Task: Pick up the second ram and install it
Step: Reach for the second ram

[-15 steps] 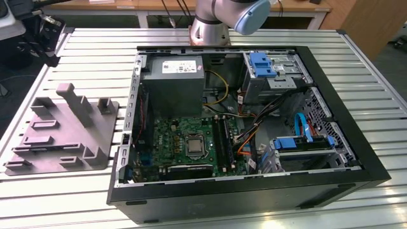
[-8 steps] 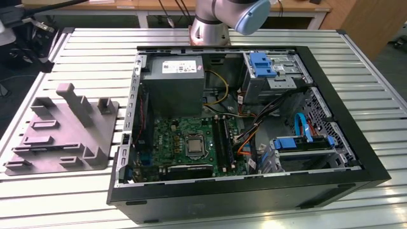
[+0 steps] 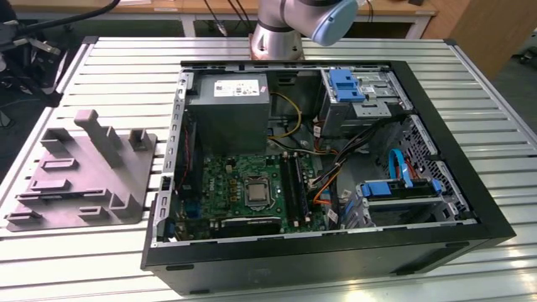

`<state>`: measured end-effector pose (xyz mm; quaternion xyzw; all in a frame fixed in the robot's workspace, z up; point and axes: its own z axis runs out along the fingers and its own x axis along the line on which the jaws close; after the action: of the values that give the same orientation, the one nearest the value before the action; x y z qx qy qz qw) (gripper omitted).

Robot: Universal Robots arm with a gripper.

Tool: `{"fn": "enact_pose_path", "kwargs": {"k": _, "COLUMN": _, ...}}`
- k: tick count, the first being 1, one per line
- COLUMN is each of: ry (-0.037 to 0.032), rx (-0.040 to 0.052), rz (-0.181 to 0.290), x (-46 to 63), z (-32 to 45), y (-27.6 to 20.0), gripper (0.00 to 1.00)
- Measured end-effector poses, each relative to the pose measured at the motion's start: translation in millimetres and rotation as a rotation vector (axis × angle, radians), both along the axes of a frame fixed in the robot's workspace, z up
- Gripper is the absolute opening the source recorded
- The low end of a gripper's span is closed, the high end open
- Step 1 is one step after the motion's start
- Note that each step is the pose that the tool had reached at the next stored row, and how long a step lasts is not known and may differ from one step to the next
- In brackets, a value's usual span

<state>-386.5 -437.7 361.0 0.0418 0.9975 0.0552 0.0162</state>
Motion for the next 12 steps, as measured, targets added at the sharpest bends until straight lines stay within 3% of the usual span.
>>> {"fn": "enact_pose_path", "kwargs": {"k": 12, "ry": 0.0000, "rx": 0.0000, "rz": 0.000, "x": -16.5, "z": -14.1, "y": -21.4, "gripper": 0.11}}
